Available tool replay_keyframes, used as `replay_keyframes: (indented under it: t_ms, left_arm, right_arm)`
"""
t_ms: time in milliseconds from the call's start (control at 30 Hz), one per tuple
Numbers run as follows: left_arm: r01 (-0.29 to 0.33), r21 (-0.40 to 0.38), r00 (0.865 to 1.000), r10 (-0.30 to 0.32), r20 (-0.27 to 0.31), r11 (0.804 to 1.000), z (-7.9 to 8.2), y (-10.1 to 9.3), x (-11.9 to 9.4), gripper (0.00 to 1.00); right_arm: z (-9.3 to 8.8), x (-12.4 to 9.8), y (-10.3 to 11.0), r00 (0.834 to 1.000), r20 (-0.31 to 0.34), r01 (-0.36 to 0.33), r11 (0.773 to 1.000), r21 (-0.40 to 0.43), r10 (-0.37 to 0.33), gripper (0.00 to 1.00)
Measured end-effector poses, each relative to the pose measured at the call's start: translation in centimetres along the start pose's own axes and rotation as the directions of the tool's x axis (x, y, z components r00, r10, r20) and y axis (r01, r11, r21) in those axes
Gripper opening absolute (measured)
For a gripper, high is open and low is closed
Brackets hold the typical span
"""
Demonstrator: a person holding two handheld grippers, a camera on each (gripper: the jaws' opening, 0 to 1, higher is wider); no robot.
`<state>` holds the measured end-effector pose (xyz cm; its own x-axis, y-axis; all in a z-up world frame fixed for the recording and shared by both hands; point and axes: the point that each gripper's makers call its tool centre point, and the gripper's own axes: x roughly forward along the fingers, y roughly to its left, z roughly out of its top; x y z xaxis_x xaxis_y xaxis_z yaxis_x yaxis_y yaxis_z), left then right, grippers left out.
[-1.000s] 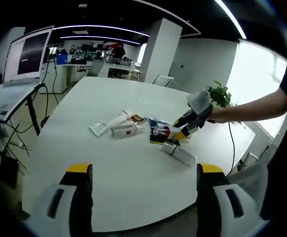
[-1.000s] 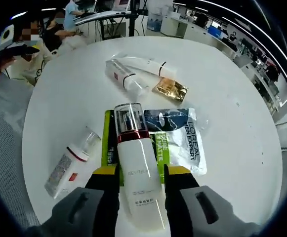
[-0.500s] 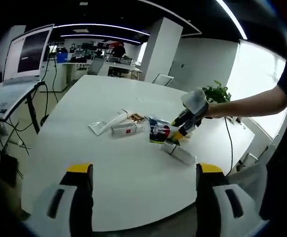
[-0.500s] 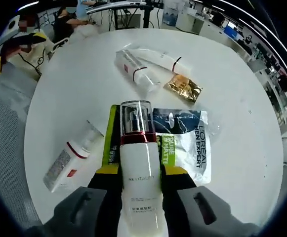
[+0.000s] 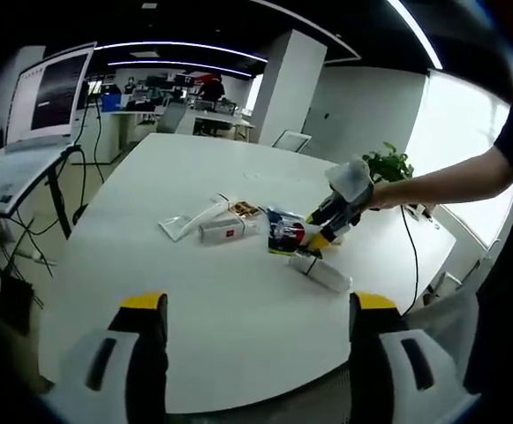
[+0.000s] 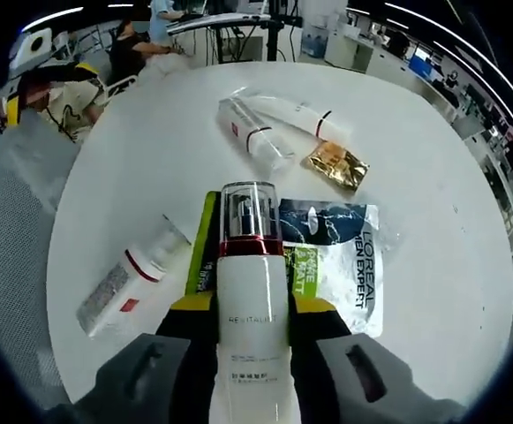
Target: Arrange the skincare products in the storage area until every visible bottle or jar stands upright without overlapping.
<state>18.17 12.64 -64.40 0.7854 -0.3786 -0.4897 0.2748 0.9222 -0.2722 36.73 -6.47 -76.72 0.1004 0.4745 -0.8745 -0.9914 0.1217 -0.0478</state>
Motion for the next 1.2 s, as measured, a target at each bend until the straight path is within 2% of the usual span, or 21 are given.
replay_keyframes:
  t_ms: [67,133,333,600,733,833,967,1100,1200]
  left_arm:
    - [-0.002,0.003,1.000,0.002,-0.002,1.000,-0.1,0.0,0.0,0.77]
    - [-0.004,0.004,1.000,0.004,-0.004,1.000,-0.1,0.1,0.0,0.77]
    - [-0.004,0.011,1.000,0.004,-0.010,1.000,-0.2,0.1,0.1,0.76]
    - [-0.003,0.006,1.000,0.003,-0.007,1.000,0.0,0.1,0.0,0.76]
    - [-0.001,0.006,1.000,0.001,-0.008,1.000,-0.1,0.0,0.0,0.75]
    - [0.004,0.009,1.000,-0.003,-0.007,1.000,0.0,-0.2,0.0,0.75]
    - [0.009,0.012,1.000,-0.009,-0.003,1.000,0.2,-0.3,-0.1,0.75]
    - [0.028,-0.001,1.000,-0.028,0.000,1.000,0.6,-0.6,0.0,0.65]
    - [0.030,-0.006,0.999,-0.030,0.010,1.000,0.9,-0.7,0.1,0.71]
  right_arm:
    - [0.1,0.1,0.0,1.000,-0.030,0.002,0.999,0.039,-0.001,0.31]
    - [0.2,0.2,0.1,0.999,-0.046,0.011,1.000,0.018,-0.010,0.30]
    - [0.0,0.1,-0.2,0.998,-0.049,0.028,0.998,0.047,-0.026,0.30]
    - [-0.2,-0.1,0.0,0.996,-0.018,0.085,0.994,0.064,-0.084,0.29]
    - [-0.2,-0.5,0.9,0.995,0.001,0.100,0.993,0.061,-0.100,0.29]
    - [0.1,-1.1,0.8,0.989,0.045,0.138,0.987,0.081,-0.142,0.29]
    - [0.7,-2.9,0.4,0.972,0.108,0.195,0.973,0.127,-0.209,0.29]
    - [1.0,-4.6,0.5,0.957,0.140,0.235,0.961,0.146,-0.255,0.29]
    - [1.0,-5.4,0.6,0.946,0.160,0.252,0.950,0.184,-0.282,0.29]
